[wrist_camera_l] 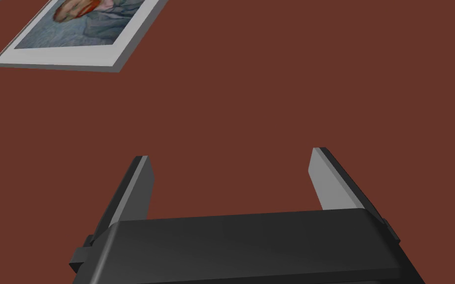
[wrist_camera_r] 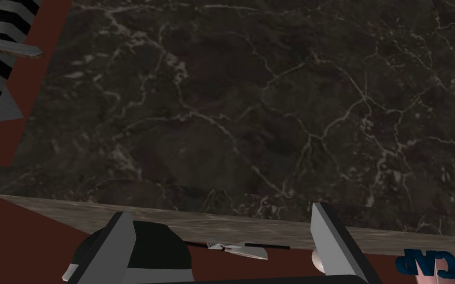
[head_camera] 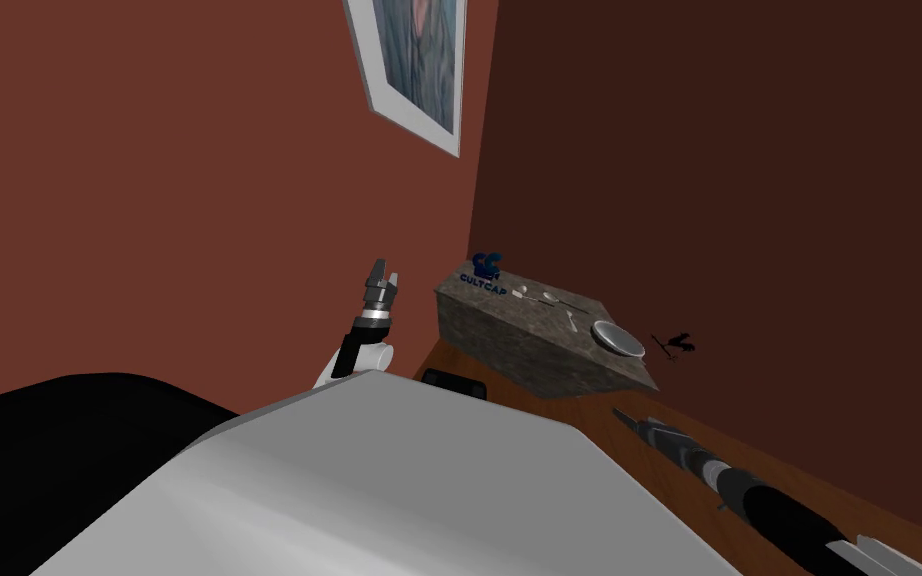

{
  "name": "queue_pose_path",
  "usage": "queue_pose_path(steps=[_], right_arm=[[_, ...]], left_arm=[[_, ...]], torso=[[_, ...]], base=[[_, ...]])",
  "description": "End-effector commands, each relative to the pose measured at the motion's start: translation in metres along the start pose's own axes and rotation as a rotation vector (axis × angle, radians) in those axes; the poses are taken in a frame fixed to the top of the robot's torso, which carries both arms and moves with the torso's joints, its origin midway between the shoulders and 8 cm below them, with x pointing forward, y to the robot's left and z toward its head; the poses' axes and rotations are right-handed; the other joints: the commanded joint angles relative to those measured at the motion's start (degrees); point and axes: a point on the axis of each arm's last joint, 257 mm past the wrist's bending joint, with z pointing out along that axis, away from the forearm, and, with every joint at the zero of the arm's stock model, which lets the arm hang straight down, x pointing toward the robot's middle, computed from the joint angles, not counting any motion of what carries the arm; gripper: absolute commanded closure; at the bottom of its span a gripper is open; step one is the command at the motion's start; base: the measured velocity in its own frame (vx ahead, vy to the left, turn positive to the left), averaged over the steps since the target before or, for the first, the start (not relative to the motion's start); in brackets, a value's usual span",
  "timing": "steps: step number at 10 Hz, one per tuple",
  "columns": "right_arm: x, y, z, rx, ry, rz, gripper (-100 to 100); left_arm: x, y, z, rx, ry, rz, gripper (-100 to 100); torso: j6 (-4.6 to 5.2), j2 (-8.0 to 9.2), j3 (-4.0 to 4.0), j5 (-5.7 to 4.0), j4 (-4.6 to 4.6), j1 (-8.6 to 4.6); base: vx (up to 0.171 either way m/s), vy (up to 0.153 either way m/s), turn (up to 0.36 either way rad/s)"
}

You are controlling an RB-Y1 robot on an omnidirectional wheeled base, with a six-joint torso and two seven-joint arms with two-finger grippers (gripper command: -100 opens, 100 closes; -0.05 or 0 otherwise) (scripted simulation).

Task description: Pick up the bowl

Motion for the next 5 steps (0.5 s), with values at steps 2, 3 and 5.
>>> queue_pose_path(steps=[2,3,5], right_arm=[[0.000,-0.020,-0.009,0.016,0.049,-0.083,-100],[0.003,-0.034,-0.018,0.025,0.088,-0.138,-100],[0.001,-0.050,-0.027,0.034,0.130,-0.205,-100]], left_arm=[[0.000,0.000,0.000,0.000,0.000,0.000,0],[0.000,0.000,0.000,0.000,0.000,0.000,0],[0.000,0.000,0.000,0.000,0.000,0.000,0]], torso=[[-0.05,-0.07,-0.04,0.00,-0.02,-0.01],[-0.01,-0.05,-0.03,0.00,-0.01,-0.02],[-0.06,-0.14,-0.08,-0.02,-0.03,-0.11]], base=[[0.042,-0.003,0.116],[0.040,-0.013,0.201],[0.059,-0.032,0.183]])
